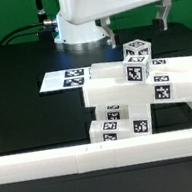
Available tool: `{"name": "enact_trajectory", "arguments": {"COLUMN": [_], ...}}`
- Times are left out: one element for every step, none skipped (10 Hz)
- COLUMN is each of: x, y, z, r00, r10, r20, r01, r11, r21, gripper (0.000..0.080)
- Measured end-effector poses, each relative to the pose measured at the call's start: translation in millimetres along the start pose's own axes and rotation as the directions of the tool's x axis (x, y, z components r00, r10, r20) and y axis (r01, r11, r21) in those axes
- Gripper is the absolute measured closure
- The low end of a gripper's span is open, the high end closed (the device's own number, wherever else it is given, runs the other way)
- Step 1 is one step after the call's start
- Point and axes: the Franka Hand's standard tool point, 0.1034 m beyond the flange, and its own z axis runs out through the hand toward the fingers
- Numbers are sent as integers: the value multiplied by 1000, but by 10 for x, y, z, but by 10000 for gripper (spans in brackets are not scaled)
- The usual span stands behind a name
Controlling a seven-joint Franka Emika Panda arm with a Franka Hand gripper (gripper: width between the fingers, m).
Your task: Assemble chair
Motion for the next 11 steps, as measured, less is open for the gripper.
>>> {"name": "enact_trajectory", "arguments": {"x": [-34,-75,-97,-99,-108,-119,-127,-135,-119,-105,-104], "y": [17,36,24,26,36,46,46,47,67,97,93], "z": [38,66,97,117,132,155,174,196,200,200,199], "r00": [1000,1000,1000,1000,1000,1000,1000,1000,1000,1000,1000], "r10": [1,3,2,2,3,3,4,4,-2,-12,7], "r20": [-2,0,3,0,3,6,9,12,1,-17,-16], "r01": [-1,-3,-2,-2,-3,-3,-4,-4,2,12,-8], "r11": [1000,1000,1000,1000,1000,1000,1000,1000,1000,1000,1000], "r21": [-3,-5,-5,-7,-7,-7,-7,-7,-12,-19,-19], "gripper": [151,151,151,151,151,261,261,441,515,515,515]}}
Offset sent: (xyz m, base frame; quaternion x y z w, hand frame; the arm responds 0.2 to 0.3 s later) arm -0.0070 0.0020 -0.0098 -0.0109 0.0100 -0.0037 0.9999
